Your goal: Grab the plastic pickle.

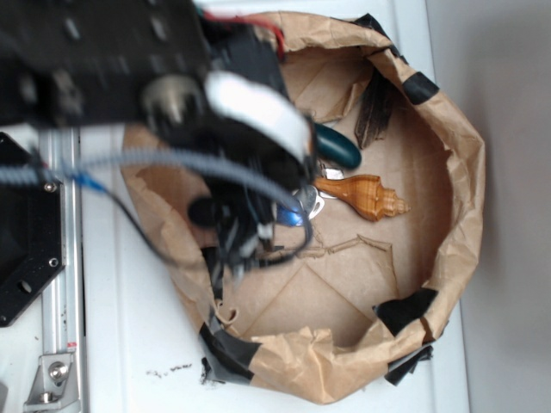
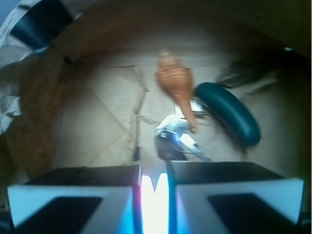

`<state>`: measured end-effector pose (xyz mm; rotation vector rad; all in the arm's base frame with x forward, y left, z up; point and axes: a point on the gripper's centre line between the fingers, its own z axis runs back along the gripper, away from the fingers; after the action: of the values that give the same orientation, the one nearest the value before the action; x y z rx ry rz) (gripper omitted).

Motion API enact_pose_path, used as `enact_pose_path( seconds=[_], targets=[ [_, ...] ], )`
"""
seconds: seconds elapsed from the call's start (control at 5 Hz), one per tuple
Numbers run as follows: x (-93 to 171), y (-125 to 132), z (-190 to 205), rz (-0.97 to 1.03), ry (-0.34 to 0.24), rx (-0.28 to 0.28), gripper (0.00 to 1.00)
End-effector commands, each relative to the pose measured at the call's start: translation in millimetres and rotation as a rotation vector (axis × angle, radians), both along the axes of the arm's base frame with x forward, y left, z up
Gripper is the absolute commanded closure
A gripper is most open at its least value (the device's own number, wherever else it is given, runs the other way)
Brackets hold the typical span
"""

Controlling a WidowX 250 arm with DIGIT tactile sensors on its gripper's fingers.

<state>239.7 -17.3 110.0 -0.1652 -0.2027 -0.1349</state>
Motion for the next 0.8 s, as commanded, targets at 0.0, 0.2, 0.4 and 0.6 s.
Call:
enact_pose_path(
  seconds=[0.0,0.2,0.4,0.6],
  targets=[
    [18.2,5.4,-20.2,0.241,-0.027,0.075,0.00],
    [13.6,38.1,-7.9,0.461,-0.052,0.043,0.00],
    [10.6,59.0,-7.6,0.660,-0.020,-0.009,0.00],
    [15.2,61.5,-13.8,0.794,0.003,0.105,0.00]
  ],
)
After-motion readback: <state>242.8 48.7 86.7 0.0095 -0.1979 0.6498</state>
